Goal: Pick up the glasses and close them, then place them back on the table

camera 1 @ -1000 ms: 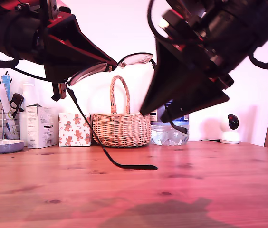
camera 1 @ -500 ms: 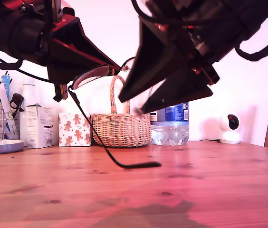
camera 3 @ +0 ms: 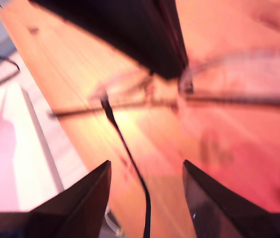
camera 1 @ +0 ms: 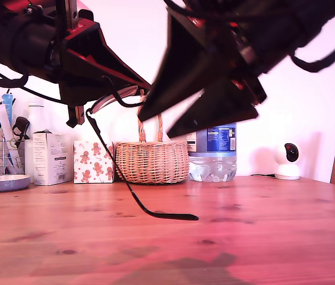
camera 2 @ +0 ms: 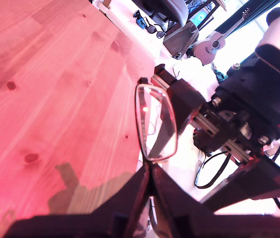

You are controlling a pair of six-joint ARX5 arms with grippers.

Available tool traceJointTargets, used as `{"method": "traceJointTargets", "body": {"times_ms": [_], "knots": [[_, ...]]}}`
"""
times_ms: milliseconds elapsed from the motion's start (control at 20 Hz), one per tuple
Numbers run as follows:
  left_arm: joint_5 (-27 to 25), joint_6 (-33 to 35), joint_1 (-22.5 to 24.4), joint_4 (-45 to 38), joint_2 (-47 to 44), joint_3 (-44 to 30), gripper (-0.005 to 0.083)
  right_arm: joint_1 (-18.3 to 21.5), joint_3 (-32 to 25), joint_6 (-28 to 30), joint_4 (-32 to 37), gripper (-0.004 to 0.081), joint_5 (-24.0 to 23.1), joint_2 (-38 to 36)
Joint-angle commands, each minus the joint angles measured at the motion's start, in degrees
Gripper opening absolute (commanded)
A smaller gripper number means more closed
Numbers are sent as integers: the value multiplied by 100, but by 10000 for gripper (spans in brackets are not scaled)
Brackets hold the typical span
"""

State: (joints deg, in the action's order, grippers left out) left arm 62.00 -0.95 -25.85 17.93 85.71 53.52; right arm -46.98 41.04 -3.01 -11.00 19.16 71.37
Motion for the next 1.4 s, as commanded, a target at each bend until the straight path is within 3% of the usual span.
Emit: {"method": "traceJointTargets", "body": {"times_ms": [0, 300, 600, 1350], "knots": [[48, 28, -13, -44, 90, 26, -21, -26, 13, 9, -122, 405, 35, 48], [77, -413, 26, -61, 90, 26, -21, -393, 13, 610, -367, 419, -328, 48], [127, -1021, 243, -160, 92, 26, -21, -890, 13, 907, -511, 424, -1530, 48], [1176, -1281, 551, -487, 1040, 26, -21, -1121, 13, 887, -254, 424, -1659, 160]]}}
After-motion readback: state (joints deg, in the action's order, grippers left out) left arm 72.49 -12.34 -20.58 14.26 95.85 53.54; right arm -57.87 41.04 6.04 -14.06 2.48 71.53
